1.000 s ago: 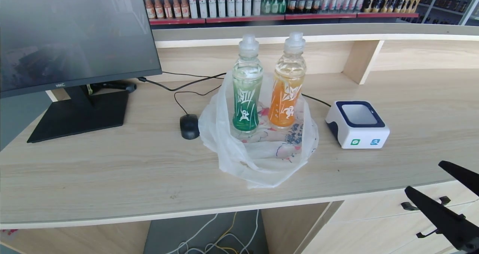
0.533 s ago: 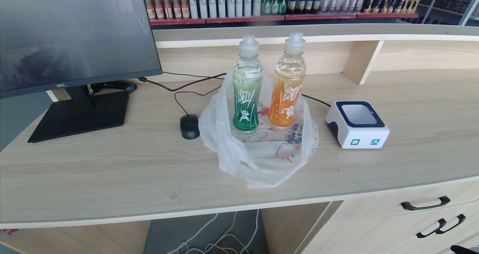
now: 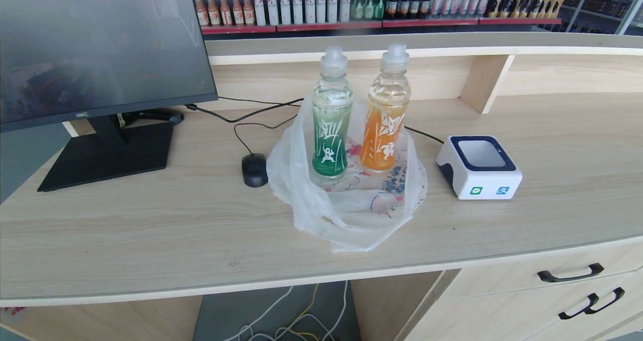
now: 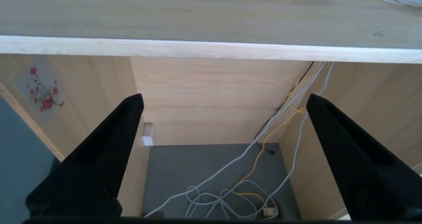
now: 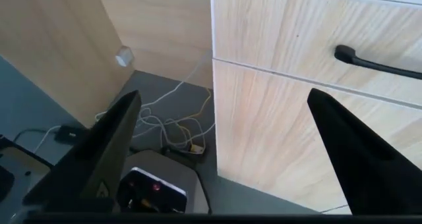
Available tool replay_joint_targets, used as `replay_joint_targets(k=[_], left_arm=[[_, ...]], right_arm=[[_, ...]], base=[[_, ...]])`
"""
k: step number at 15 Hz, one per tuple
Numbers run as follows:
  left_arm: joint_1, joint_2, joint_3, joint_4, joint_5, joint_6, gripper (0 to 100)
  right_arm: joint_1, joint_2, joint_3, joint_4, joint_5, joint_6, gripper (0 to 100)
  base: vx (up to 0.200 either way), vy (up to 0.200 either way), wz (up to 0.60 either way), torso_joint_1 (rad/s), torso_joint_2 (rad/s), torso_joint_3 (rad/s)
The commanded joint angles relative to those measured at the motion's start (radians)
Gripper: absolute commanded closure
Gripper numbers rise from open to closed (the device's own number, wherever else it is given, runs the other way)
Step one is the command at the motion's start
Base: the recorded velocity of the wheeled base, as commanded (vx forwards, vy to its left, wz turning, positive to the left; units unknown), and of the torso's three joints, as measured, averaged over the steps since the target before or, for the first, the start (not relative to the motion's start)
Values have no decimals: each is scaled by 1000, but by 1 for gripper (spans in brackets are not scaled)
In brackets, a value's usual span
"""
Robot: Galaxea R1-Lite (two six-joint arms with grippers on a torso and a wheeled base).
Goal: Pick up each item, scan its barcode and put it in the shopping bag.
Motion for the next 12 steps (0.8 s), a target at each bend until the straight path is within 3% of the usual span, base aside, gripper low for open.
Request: replay_joint_targets(k=[1,6,12], left_arm=[[0,0,0,0,0,-1,0],[0,0,0,0,0,-1,0],[0,0,0,0,0,-1,0]], right_arm=[[-230,2,0,0,0,1,0],[-436,-14,0,0,0,9,0],[-427,-139,0,0,0,20,0]], base=[[0,0,0,0,0,0],[0,0,0,0,0,0],[0,0,0,0,0,0]])
